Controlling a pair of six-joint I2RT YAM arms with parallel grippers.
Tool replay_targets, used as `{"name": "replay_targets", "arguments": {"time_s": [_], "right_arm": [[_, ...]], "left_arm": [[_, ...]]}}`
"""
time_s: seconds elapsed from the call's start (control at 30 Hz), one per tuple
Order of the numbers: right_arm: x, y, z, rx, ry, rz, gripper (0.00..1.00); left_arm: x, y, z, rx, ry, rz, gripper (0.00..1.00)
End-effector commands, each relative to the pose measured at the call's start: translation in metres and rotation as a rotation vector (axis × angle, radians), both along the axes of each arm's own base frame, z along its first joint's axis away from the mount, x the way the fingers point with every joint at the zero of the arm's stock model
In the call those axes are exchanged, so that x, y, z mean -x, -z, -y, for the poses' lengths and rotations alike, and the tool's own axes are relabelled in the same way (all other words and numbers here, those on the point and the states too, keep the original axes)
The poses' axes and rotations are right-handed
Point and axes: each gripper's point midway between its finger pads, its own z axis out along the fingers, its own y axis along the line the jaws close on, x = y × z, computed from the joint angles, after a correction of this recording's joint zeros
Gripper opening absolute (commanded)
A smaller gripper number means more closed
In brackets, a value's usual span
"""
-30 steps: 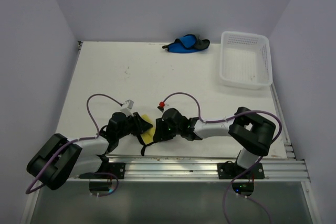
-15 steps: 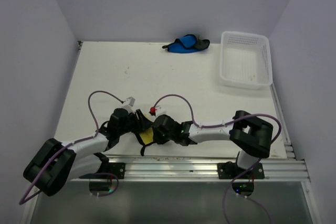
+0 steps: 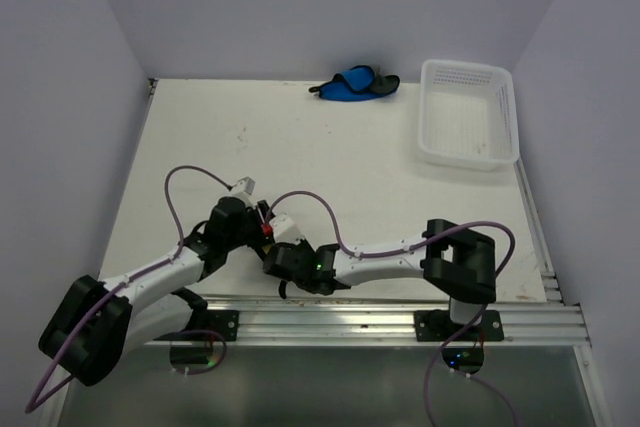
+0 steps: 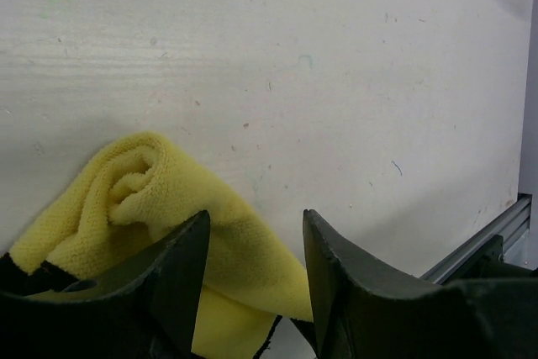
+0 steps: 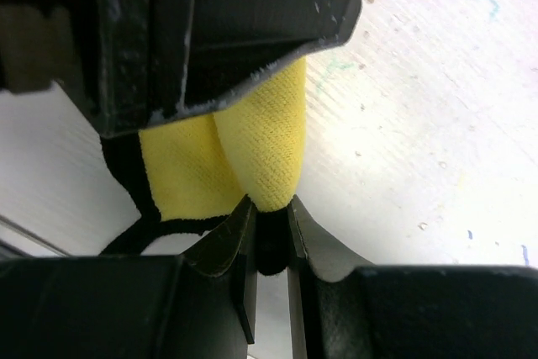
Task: Roll the towels
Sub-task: Roll the towel
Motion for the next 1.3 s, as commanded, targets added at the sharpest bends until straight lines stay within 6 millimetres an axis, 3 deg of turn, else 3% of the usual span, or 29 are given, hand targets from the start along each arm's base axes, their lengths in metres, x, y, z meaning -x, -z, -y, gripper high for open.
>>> {"name": "replay_targets", "arguments": {"time_s": [0.0, 0.33, 0.87, 1.03, 1.27], "right_arm": [[-0.005, -0.003, 0.022, 0.153, 0.035, 0.091, 0.00], [0.001, -0.007, 0.017, 0.267, 0.010, 0.219, 0.00], [0.017, -0.019, -0.004, 0.401, -0.019, 0.359, 0.00], [0.018, -0.014, -0.002, 0.494, -0.025, 0.384, 0.00], [0.022, -0.017, -0.010, 0.580, -0.042, 0.461, 0.00]], "left_arm": [[-0.014, -0.012, -0.011, -0.043, -0.055, 0.042, 0.53], [-0.015, -0.044, -0.010, 0.014, -0.066, 0.088, 0.54], [0.003, -0.062, 0.014, 0.199, 0.029, 0.098, 0.53], [0.011, -0.057, 0.017, 0.220, 0.047, 0.083, 0.53], [0.027, -0.022, 0.011, 0.211, 0.032, 0.016, 0.53]]}}
